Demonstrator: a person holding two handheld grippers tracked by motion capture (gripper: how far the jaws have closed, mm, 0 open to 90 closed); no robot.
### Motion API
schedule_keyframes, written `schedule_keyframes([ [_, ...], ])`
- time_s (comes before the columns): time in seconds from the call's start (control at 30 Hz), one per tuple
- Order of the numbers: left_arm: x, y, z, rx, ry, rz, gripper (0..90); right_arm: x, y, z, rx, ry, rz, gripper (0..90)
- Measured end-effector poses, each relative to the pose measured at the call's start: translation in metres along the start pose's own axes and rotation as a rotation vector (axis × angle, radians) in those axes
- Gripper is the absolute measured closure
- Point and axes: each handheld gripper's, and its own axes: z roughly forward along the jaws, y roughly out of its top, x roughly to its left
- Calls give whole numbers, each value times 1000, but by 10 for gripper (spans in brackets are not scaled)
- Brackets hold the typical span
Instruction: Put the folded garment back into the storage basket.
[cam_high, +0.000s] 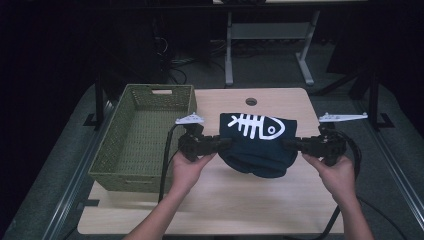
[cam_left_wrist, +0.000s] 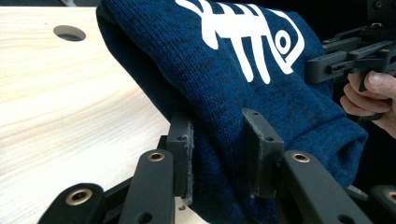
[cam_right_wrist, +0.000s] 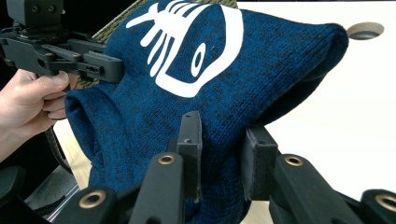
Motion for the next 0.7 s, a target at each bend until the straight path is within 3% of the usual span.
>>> schedule_keyframes([
  [0.7, 14, 5, -31, -32, 29, -8, 663, 15, 18, 24, 1, 40, -7, 722],
])
